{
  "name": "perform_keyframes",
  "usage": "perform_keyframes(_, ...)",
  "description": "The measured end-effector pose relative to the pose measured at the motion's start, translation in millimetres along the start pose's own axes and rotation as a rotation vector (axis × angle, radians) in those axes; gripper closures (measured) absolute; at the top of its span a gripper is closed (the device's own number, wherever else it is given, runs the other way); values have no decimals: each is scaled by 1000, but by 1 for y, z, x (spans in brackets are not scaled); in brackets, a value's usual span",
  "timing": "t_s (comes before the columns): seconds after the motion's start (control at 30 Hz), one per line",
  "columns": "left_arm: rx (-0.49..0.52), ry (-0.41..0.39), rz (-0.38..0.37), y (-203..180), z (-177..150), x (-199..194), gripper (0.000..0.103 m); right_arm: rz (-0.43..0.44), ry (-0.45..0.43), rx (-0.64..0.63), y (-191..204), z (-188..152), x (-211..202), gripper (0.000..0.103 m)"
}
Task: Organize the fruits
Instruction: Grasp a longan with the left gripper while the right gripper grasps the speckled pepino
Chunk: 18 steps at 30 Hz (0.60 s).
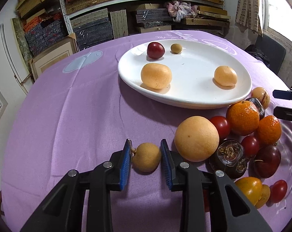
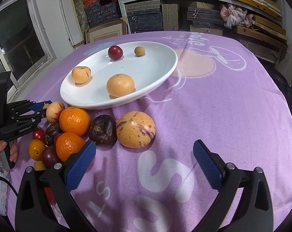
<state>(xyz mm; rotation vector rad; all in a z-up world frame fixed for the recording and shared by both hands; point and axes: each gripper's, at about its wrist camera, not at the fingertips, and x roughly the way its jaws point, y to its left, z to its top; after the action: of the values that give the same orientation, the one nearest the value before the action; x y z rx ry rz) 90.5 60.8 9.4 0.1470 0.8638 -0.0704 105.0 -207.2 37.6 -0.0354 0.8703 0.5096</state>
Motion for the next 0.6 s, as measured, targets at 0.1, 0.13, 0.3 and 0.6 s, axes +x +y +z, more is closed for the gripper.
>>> perform_keyframes(0.1,-7,3,-11,1,-1,-1,73,1,-1,-7,1,0,0,4)
perform_keyframes(0.13,-9,1,-17,1,-2,-3,73,2,0,-10,1,0,0,4)
perform_keyframes(0.3,-19,-17,5,1,-7,-11,73,10,1,-50,8,-1,0,7)
perform_keyframes(0.6,-30,-11,2,2,-7,-10,73,26,12,-36,0,5,9,49)
